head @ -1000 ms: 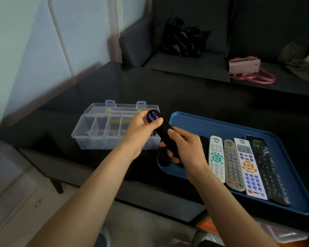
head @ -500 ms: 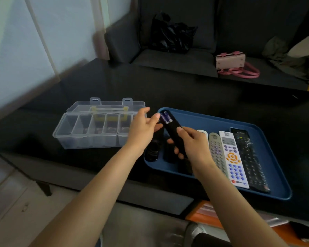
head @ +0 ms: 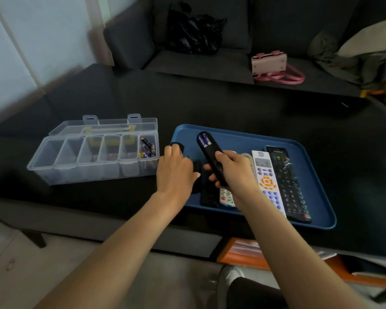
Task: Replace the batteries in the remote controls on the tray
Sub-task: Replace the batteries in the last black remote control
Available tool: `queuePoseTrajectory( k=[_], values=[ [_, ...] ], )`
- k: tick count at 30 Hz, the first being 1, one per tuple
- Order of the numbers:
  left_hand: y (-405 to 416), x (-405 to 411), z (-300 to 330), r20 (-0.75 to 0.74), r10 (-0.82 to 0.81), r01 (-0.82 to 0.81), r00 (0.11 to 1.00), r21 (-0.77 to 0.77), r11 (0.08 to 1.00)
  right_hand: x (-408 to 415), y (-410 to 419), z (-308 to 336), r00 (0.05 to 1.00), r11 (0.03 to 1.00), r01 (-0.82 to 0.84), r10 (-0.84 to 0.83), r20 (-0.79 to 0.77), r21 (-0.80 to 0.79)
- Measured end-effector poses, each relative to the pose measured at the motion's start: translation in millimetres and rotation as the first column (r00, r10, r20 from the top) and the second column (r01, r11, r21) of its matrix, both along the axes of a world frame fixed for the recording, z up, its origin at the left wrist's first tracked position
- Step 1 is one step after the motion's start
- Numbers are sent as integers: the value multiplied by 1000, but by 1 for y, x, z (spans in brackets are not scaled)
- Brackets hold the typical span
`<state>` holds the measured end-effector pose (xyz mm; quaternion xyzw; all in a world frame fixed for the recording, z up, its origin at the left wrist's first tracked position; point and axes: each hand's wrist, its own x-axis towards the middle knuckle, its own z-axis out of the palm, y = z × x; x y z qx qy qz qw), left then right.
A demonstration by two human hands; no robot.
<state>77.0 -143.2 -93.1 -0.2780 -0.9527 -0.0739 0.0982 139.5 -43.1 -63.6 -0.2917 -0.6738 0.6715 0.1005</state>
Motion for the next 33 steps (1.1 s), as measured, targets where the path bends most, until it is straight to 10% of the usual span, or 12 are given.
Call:
queuePoseTrajectory(
  k=[10,22,33],
  values=[
    [-2,-11,8,352,-180,-72,918,595,800,3,7,3,1000,999,28,-28,-8,-40],
    [-24,-25,27,290,-347,36,892,719,694,2,5,11,997,986,-27,38,63,-163],
    [-41,-30,30,-1,-378,337,926,456,824,2,10,-1,966,978,208,-210,-153,-32]
  ],
)
